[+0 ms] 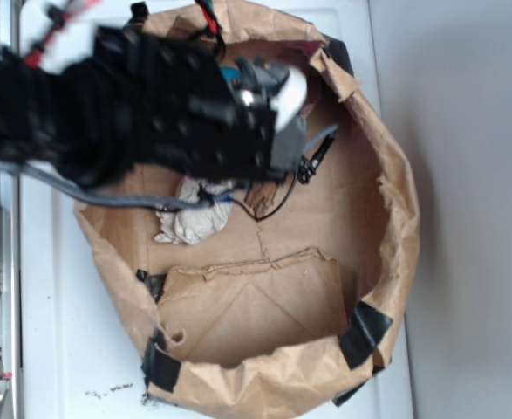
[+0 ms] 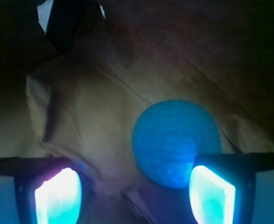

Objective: Grab the blue ball.

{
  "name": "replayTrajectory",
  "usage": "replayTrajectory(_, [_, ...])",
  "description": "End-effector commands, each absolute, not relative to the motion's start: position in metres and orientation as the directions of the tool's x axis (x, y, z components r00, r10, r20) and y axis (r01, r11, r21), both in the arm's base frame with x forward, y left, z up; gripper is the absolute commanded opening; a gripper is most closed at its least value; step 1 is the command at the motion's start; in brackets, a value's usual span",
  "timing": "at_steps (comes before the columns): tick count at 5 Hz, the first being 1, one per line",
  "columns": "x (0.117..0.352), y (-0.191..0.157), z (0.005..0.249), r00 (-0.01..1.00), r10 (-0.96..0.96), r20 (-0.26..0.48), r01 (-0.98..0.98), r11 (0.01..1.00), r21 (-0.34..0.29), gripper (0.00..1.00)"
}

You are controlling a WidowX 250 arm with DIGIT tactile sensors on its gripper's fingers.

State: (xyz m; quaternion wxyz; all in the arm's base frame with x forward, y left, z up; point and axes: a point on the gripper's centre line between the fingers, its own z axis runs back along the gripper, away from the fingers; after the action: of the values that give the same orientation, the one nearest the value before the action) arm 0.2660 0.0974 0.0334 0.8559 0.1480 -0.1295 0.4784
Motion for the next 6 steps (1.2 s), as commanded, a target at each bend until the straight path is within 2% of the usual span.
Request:
replayTrajectory(1, [0.266,0.110,0.024,0.496,0.730,0.470,-0.858,0.495,0.137,0.00])
replayTrajectory(3, [0.266,0.106,0.034,0.496,0.729,0.472,-0.853,0.510,0.107,0.00])
replayTrajectory(4, [0.263,0.103,0.047,0.507,0.741,0.441,-0.844,0.530,0.080,0.00])
replayTrajectory(5, [0.254,0.102,0.069,0.517,0.749,0.415,-0.828,0.561,0.020,0.00])
replayTrajectory(6, [0.245,0.104,0.087,0.542,0.755,0.369,-0.805,0.592,-0.030,1.00])
